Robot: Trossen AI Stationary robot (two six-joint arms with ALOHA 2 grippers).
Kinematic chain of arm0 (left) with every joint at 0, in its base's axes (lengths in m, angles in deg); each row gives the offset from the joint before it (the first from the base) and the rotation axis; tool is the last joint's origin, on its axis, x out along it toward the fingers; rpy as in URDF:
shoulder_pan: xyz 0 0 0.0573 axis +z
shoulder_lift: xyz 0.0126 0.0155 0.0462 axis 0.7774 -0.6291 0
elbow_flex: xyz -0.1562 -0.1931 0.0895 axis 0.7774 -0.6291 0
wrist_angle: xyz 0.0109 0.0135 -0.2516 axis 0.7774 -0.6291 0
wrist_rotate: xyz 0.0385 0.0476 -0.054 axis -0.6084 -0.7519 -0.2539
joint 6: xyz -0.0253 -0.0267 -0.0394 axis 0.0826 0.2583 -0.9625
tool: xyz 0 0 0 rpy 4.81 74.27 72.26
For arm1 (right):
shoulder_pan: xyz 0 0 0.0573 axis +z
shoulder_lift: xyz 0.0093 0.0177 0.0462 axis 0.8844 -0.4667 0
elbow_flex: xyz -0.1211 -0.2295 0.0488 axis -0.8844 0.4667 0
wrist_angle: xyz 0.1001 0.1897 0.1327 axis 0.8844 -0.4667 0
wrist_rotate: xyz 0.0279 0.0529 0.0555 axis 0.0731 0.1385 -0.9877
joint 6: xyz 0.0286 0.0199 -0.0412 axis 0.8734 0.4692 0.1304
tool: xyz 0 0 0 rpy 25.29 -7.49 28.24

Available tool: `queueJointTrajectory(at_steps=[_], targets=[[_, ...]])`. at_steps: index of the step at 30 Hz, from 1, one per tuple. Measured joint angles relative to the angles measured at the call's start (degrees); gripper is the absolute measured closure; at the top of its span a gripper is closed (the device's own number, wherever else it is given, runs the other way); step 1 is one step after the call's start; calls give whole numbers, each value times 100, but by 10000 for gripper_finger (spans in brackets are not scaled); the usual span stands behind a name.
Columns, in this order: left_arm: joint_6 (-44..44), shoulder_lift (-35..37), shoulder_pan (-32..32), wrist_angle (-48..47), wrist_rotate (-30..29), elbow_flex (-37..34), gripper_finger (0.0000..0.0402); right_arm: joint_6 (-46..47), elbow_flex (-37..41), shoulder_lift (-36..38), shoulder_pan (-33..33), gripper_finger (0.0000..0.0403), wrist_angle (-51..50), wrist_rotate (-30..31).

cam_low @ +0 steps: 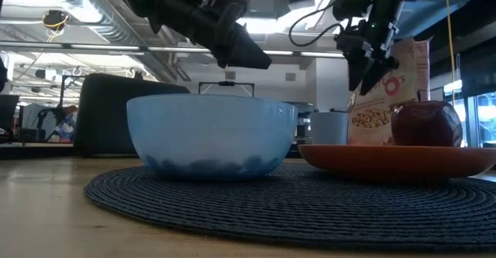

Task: Arrange a breakfast setting
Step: Put the purple spoon on the top left of the placemat

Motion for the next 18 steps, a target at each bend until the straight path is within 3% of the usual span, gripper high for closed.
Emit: queueJointTrajectory(at_steps=[9, 18], targets=[[7, 0, -9, -72, 14, 0, 285, 215, 0, -20, 6, 177, 52, 130], [7, 0, -9, -70, 12, 0, 285, 297, 0, -20, 13, 240, 68, -33]])
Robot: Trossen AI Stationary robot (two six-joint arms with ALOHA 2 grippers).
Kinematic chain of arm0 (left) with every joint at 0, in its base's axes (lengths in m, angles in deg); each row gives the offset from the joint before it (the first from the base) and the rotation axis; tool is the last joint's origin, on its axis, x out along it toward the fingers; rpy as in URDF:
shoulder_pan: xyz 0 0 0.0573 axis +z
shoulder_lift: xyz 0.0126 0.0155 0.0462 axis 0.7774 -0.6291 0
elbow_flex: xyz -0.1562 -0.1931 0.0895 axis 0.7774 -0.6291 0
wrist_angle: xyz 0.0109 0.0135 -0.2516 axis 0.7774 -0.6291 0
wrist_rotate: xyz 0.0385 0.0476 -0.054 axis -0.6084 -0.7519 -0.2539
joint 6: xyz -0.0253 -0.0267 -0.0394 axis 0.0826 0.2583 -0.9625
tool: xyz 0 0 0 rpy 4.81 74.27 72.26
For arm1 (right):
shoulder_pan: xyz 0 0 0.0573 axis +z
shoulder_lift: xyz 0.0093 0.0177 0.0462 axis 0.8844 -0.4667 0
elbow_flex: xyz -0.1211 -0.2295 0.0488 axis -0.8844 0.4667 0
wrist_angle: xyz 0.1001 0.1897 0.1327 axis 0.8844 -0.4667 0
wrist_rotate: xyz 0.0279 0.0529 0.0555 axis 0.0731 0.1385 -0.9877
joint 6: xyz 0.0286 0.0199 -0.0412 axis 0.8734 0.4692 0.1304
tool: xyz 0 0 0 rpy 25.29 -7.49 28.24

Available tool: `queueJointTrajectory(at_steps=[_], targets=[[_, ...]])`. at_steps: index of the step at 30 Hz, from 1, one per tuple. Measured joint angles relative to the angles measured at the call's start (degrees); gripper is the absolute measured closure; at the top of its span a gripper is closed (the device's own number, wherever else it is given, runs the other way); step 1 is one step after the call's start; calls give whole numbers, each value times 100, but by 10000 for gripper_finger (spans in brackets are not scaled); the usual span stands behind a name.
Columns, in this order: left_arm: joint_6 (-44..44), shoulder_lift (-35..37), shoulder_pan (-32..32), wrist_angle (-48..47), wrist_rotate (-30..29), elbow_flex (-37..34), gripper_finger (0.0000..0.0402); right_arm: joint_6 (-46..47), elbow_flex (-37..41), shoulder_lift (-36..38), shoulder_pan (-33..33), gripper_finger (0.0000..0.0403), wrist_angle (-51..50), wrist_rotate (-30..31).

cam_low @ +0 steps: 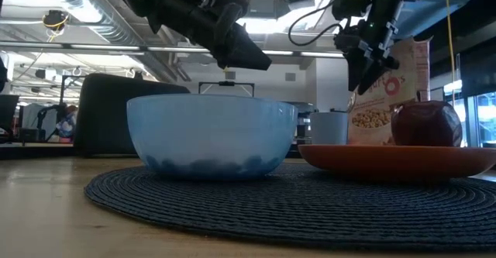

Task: Arrange a breakfast setting
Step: Put the purple spoon on the top left of the placemat

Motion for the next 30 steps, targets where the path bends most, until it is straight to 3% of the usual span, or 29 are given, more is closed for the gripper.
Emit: queueJointTrajectory(at_steps=[6, 18, 24, 30], targets=[[0, 0, -2, 0, 0, 0, 285, -294, 0, 0, -2, 244, 46, -112], [-2, 0, -4, -4, -2, 0, 285, -610, -37, 0, -6, 181, 443, -614], [-2, 0, -2, -4, -13, 0, 285, -540, -481, 0, 147, 194, 236, 245], [-2, 0, -2, -2, -28, 0, 285, -189, -977, 2, 188, 208, 95, 331]])
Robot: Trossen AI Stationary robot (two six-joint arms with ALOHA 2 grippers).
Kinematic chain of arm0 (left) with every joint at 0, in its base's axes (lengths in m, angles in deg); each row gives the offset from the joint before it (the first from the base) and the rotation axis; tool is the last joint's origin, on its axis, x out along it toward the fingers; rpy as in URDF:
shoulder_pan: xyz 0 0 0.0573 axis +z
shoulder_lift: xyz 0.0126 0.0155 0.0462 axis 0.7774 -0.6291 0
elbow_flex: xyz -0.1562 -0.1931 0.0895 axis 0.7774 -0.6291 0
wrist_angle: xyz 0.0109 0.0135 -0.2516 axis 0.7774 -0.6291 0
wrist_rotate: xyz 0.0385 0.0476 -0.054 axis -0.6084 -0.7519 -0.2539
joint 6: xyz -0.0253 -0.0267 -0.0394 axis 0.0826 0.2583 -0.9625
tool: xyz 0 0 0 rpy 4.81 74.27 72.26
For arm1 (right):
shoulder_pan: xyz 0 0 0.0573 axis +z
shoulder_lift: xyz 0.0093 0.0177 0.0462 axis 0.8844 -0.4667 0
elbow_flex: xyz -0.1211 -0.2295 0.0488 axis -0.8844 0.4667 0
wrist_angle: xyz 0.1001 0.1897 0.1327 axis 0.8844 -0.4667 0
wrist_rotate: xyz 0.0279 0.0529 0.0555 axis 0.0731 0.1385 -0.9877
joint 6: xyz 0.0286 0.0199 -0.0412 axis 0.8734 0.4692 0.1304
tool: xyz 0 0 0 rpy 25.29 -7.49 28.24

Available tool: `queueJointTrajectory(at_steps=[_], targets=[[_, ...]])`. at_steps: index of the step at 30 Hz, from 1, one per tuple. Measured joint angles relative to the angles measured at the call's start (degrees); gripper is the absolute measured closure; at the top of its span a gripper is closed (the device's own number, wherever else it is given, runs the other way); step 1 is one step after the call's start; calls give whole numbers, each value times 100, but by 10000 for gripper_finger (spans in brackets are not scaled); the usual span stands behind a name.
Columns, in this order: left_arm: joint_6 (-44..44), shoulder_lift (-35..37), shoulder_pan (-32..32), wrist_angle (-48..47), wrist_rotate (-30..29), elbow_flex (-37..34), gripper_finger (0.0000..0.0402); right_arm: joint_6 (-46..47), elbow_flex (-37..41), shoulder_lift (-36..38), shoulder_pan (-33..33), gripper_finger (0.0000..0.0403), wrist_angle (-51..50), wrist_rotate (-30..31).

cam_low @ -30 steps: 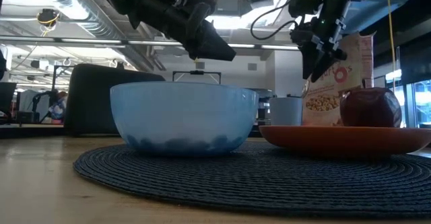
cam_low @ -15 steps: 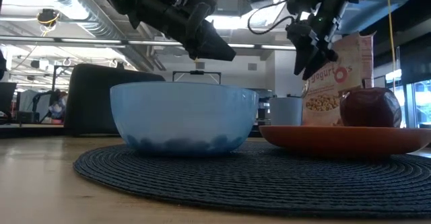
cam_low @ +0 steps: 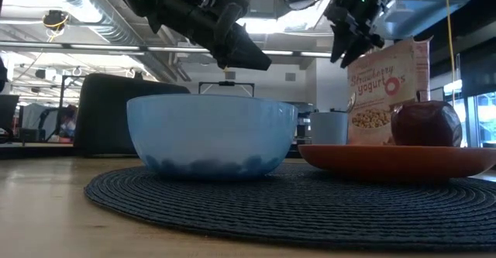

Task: Arrange a breakfast setting
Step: Put the purple spoon on the top left of the placemat

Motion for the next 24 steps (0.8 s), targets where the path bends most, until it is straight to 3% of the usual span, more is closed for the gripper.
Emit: queueJointTrajectory(at_steps=[6, 11, 24], targets=[[-2, 0, 0, 0, -2, 0, 285, 443, -2, -289, 63, 210, -486, 61], [-2, 0, 0, -8, 0, 0, 285, 656, 3, -693, 333, 210, -554, 554], [-2, 0, 0, -103, 0, 0, 285, 867, 3, -903, 333, 210, -1125, 551]])
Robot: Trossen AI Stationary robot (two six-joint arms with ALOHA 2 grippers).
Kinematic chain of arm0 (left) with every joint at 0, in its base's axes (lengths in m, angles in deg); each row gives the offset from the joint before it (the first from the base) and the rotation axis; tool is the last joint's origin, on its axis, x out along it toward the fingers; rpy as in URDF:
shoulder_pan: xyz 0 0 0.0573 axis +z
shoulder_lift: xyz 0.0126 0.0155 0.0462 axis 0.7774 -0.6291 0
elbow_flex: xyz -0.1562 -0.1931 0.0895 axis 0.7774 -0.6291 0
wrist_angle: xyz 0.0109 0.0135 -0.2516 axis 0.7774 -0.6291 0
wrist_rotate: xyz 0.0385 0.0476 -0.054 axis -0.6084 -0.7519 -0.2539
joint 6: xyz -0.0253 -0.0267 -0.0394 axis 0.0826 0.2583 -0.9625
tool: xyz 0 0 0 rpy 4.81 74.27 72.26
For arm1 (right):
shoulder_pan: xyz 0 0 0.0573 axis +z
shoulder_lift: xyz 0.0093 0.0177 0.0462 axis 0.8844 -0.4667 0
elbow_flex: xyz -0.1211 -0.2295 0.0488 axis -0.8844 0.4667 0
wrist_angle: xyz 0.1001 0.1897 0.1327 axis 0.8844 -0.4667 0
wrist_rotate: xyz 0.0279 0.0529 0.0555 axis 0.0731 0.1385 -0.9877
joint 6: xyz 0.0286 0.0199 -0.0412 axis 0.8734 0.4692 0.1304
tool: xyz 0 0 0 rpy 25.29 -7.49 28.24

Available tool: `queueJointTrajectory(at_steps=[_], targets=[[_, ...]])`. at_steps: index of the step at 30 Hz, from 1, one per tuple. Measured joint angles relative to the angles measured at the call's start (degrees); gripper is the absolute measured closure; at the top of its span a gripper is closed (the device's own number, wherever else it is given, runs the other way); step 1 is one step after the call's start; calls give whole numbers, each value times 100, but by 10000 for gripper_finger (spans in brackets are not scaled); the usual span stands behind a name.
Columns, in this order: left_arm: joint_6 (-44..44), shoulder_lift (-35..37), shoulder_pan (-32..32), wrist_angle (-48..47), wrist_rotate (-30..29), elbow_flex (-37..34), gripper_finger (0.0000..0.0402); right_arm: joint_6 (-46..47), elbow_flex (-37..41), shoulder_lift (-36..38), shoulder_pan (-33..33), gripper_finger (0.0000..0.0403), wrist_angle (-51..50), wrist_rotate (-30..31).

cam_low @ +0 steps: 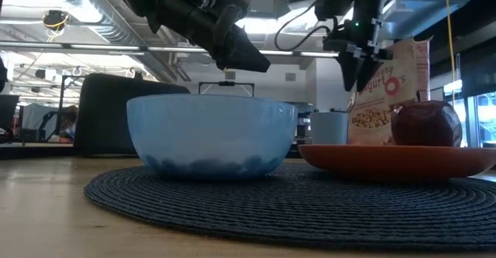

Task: Arrange a breakfast setting
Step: Put the purple spoon on the top left of the placemat

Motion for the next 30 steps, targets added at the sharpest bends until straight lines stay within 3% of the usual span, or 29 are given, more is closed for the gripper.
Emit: queueJointTrajectory(at_steps=[23, 30], targets=[[-11, 0, 0, 0, 4, 0, 285, 267, 523, -4, 74, 213, 605, -207], [-7, 0, 0, 0, 4, 0, 285, 239, 575, -4, 74, 289, 720, -410]])
